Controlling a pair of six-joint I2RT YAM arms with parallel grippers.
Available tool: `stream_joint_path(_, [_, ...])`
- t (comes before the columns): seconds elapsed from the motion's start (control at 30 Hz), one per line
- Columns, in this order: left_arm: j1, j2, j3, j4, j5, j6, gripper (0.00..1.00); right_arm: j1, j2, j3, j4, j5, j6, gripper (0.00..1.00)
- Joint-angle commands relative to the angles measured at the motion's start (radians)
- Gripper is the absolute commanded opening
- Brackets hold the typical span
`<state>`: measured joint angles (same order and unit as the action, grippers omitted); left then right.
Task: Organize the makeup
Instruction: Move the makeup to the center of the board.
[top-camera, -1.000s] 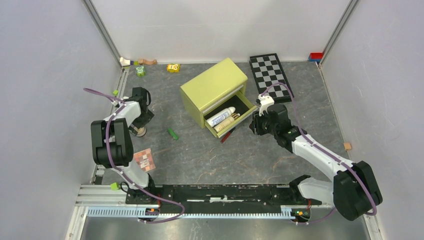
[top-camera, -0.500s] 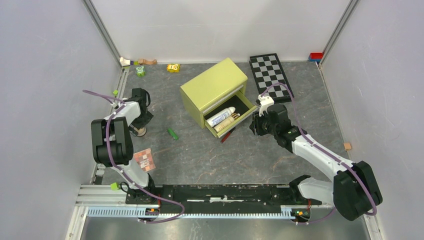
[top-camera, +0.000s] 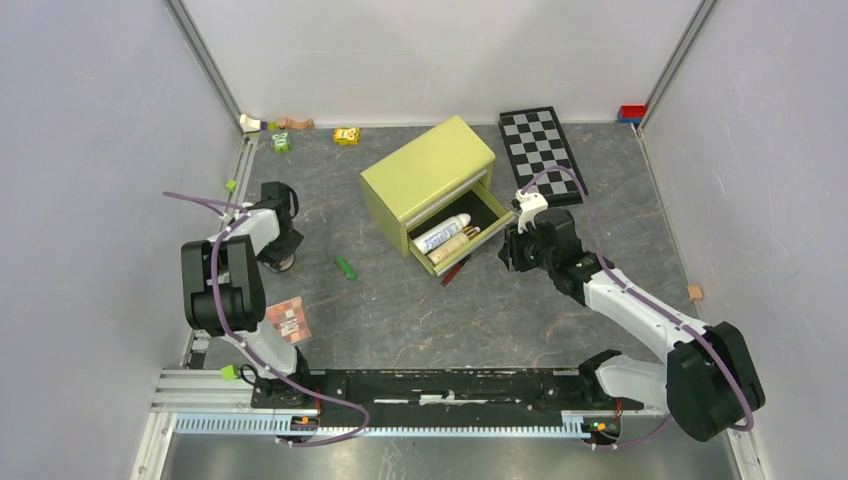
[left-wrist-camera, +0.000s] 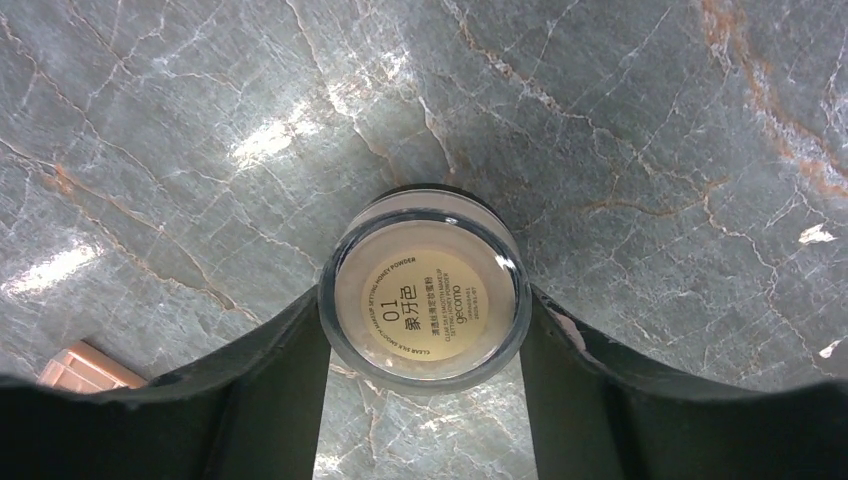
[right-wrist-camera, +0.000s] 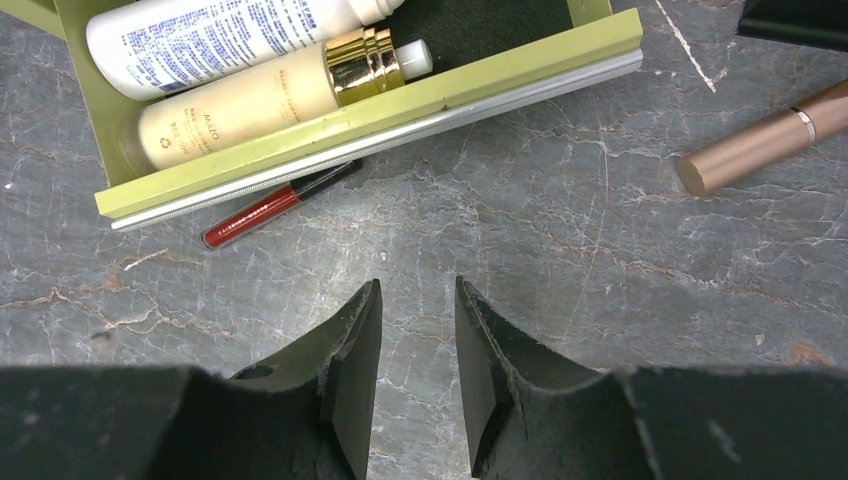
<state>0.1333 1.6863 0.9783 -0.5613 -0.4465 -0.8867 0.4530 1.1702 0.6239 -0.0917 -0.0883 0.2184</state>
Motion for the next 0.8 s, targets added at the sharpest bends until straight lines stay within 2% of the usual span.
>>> stream_joint_path(0.0, [0.006,-0.026,-0.015,0.018,0.009,-0.025,0.6,-0.004,-0.022,0.0,0.014,-0.008,-0.013,0.39])
stream_joint_path(0.13, [-0.003,-0.06,-0.014,0.023,0.039,-0.003,0.39,-0.004,-0.03,0.001,0.013,-0.006,-0.008,0.39])
stream_joint_path(0.23, [-0.042,-0.125,-0.019,0.019,0.044,0.026,0.3,-0.004,-0.044,0.0,0.015,0.001,-0.002,0.39])
stream_joint_path(0.3, [-0.11,-0.191,-0.023,0.002,0.017,0.036,0.28,-0.004,-0.061,0.0,0.015,0.02,0.003,0.39])
stream_joint_path(0.37, [-0.215,-0.274,-0.024,-0.028,-0.021,0.04,0.26,-0.004,-0.082,-0.001,0.012,0.044,0.006,0.39])
stream_joint_path(0.53, [-0.572,-0.437,-0.061,-0.115,-0.138,-0.026,0.23,-0.005,-0.146,0.0,-0.01,0.128,0.018,0.4])
stream_joint_path(0.77, [-0.988,-0.5,-0.149,-0.155,-0.208,-0.159,0.23,-0.009,-0.256,-0.027,-0.055,0.241,0.046,0.41])
